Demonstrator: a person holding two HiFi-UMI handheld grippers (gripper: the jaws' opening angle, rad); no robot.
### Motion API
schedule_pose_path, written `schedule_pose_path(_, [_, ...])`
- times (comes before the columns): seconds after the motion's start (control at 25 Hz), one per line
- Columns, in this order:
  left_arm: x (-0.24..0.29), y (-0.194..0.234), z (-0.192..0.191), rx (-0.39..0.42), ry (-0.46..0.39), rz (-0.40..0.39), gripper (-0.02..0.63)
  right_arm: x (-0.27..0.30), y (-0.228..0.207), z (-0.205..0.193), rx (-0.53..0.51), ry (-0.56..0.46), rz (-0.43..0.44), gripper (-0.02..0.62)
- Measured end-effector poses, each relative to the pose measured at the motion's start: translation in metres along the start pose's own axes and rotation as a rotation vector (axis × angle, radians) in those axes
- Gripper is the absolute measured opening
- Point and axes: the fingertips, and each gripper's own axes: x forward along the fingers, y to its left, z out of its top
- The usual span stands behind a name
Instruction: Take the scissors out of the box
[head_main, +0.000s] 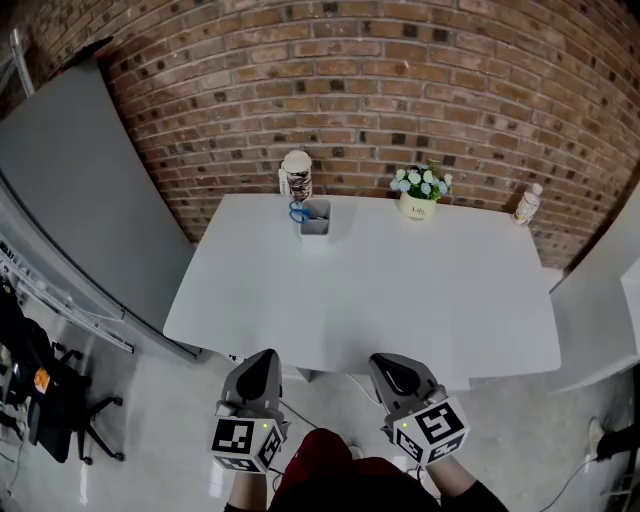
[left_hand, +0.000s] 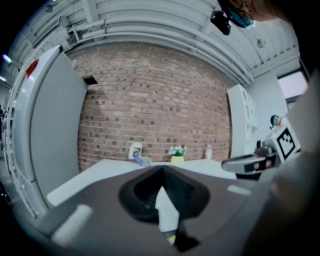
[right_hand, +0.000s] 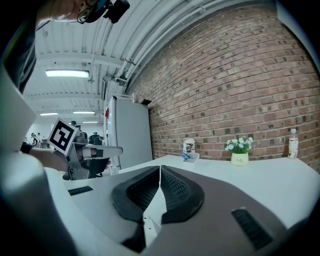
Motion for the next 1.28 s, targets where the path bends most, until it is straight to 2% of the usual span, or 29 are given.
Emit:
schedule_pose_path(0.36, [0.034,0.017,0.001,0.011,0.002,-0.02,0.003,0.022,-0.023,0.006,-0.01,0.005,-0.034,0.009])
schedule_pose_path(0.52, [0.061,0.029,0.002,0.023,0.01,-0.044,0.003,0.048,-0.037,0.01,-0.004,0.002,-0.054,0.009])
schedule_pose_path(0.84, [0.123,0.066,0.01,-0.005,0.018,-0.073,0.005,0.105,-0.062,0.026,0.004,0.011,-0.069,0.009])
schedule_pose_path(1.28, [0.197,0.088,0.027,0.004,0.026,-0.128,0.005,0.161,-0.098,0.04,0.013,0.027,-0.102,0.009])
